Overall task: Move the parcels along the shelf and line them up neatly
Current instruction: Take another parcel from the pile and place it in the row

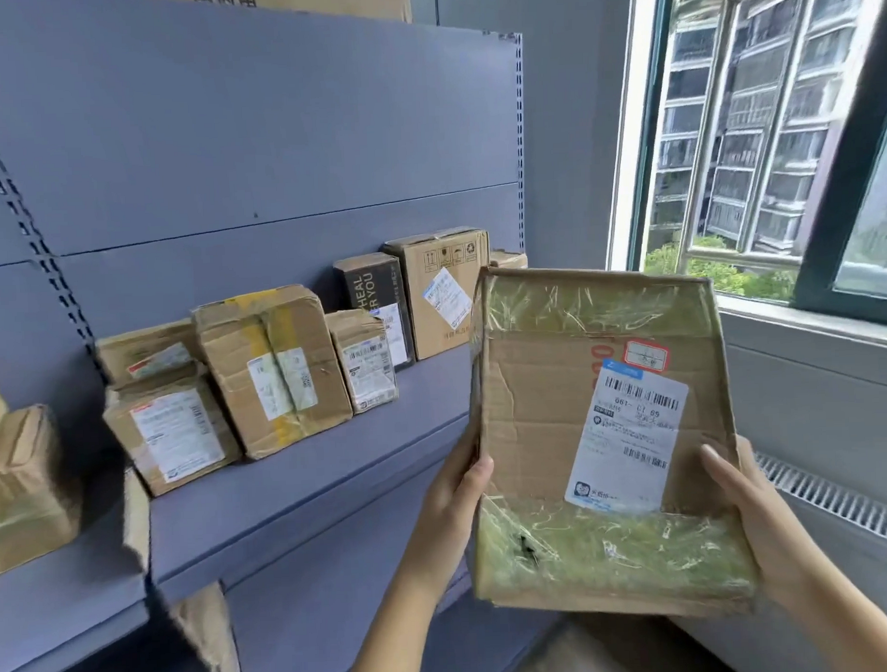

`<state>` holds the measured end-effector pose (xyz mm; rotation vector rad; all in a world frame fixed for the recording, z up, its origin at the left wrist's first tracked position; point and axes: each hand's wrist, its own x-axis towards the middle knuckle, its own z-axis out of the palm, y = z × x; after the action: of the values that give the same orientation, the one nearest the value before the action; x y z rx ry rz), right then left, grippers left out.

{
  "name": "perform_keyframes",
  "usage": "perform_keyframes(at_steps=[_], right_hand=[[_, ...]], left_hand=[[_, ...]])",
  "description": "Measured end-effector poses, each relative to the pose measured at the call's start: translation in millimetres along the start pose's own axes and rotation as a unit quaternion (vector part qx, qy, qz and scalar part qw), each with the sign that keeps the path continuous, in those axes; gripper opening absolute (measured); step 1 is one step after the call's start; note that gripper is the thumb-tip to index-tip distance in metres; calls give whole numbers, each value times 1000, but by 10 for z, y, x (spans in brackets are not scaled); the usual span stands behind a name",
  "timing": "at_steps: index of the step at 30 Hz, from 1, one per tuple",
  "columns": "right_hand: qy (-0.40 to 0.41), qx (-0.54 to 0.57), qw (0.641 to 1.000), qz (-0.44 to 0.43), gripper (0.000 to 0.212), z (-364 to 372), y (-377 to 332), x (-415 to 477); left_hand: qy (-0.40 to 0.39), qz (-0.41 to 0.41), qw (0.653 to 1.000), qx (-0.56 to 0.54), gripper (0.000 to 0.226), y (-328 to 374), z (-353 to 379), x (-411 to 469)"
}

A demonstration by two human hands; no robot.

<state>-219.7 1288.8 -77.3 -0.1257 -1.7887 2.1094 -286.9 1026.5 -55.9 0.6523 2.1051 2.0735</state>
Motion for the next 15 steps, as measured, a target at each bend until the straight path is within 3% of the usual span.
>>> perform_keyframes(at_steps=[11,15], right_hand=[[-46,-6,995,-91,77,457,44,1696],[-66,-10,986,-152,57,687,48,2037]], left_hand=[[88,62,994,18,48,-72,-429,1300],[132,52,989,40,56,-116,-542,1439]])
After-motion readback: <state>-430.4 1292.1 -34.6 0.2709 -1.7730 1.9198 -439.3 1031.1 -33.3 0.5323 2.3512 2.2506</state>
